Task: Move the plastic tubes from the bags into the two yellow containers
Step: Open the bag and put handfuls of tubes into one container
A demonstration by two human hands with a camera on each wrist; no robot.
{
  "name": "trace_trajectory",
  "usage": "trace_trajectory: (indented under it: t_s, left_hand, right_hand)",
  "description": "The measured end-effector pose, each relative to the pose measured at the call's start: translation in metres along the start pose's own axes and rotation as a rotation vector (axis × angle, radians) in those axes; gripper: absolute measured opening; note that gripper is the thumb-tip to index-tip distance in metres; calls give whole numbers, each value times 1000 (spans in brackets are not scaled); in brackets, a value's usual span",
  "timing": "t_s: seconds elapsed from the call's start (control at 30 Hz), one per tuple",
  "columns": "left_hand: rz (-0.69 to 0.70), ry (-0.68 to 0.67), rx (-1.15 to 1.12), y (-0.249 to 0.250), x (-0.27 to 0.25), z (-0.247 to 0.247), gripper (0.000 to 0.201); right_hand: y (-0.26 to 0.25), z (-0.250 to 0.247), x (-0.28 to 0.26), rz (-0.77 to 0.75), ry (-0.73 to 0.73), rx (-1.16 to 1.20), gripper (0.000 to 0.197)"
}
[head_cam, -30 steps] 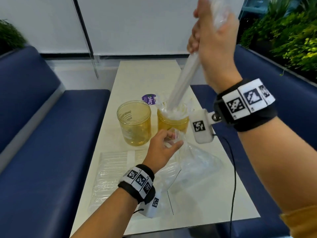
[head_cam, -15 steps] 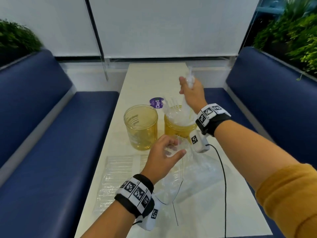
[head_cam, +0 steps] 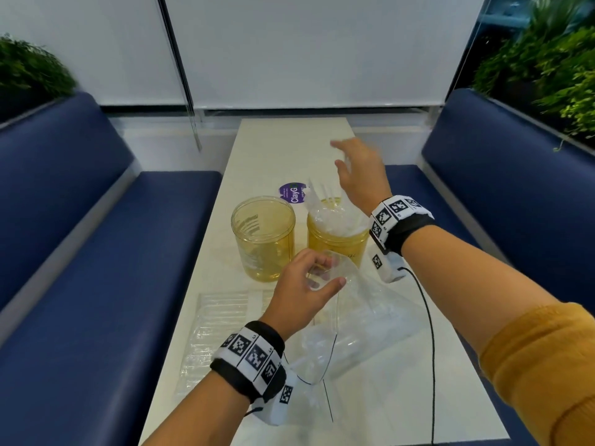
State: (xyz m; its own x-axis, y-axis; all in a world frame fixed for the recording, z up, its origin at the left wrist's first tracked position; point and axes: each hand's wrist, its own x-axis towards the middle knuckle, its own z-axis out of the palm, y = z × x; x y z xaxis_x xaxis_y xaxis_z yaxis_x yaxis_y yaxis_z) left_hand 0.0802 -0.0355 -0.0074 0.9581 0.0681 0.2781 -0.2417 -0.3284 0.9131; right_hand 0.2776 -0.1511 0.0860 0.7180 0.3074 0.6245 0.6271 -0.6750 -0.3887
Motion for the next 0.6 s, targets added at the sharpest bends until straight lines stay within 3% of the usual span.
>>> trace_trajectory:
  t_s: [0.13,0.2,0.27,0.33,0.5,0.57,0.6]
  left_hand:
    - [-11,-8,11,2,2,-4,23]
    - [-21,-24,16,6,4,-5,15]
    - [-9,-54,34,9,7,-8,15]
    - [38,-113,110,13,12,-11,27]
    - [243,-274,544,33,27,-17,56]
    - [296,-285,615,38,32,-19,62]
    - [305,-280,612,41,35,-19,60]
  right_hand:
    - [9,11,-22,-157,-403,-380,38]
    - [7,10,-27,-134,-559,-435,42]
    - [0,0,-24,-95,-525,-387,43]
    - [-8,-15,-22,-43,-359,-248,41]
    - [-44,-65,-33,32,-55,-78,28]
    - [-68,-87,-52,15,-33,-13,36]
    - [-81,-96,-63,19,-93,19,39]
